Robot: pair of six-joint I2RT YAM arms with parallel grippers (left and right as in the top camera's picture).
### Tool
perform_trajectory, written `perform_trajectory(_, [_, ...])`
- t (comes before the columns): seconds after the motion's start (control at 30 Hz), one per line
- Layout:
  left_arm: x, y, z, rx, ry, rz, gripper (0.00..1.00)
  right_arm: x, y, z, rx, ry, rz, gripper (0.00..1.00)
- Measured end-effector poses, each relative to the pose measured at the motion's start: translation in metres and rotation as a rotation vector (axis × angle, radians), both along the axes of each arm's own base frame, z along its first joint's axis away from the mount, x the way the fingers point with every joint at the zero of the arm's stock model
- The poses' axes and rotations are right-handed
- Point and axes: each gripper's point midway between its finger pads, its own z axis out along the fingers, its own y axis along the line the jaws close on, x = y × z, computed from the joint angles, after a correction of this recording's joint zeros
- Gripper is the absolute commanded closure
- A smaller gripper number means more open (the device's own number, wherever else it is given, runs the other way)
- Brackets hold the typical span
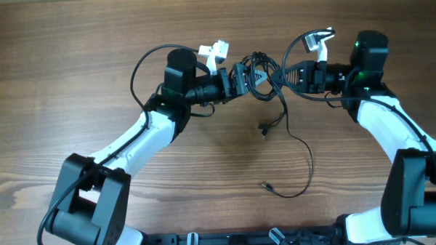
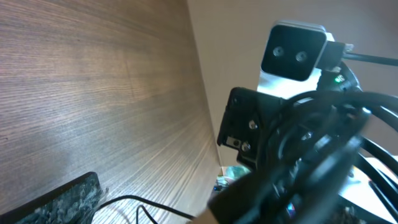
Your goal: Untangle cables
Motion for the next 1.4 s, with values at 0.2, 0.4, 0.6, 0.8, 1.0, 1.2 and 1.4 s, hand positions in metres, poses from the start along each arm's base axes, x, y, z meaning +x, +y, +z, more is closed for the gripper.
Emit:
perform_trajectory(0.2, [0.005, -0.004, -0.003, 0.023, -0.011, 0.05, 0.0, -0.004, 0.008, 0.0, 0.0, -0.001, 0.024, 0.96])
perform_trajectory(0.4, [0.009, -0.003, -0.007, 0.041, -0.006, 0.082, 0.11, -0.002, 0.008, -0.001, -0.005, 0.001, 0.013, 0.96])
perform_trajectory(0.6, [0.009, -0.003, -0.004, 0.064, 0.009, 0.103, 0.52, 0.0, 0.008, -0.007, -0.015, 0.012, -0.004, 0.96])
perform_trajectory(0.8, [0.017, 0.005, -0.018, 0.121, 0.043, 0.177, 0.54, -0.006, 0.01, -0.007, -0.003, 0.015, 0.026, 0.96])
perform_trajectory(1.0, [0.021, 0.008, -0.022, 0.139, 0.045, 0.209, 0.51, -0.011, 0.011, -0.005, 0.011, 0.012, 0.054, 0.96])
perform_trajectory(1.2, [0.021, 0.012, -0.033, 0.183, 0.068, 0.231, 0.54, -0.011, 0.011, -0.004, 0.013, 0.007, 0.059, 0.96])
perform_trajectory(1.4, [0.005, 0.031, -0.079, 0.372, 0.184, 0.267, 0.58, -0.006, 0.013, 0.015, 0.01, -0.141, 0.069, 0.96])
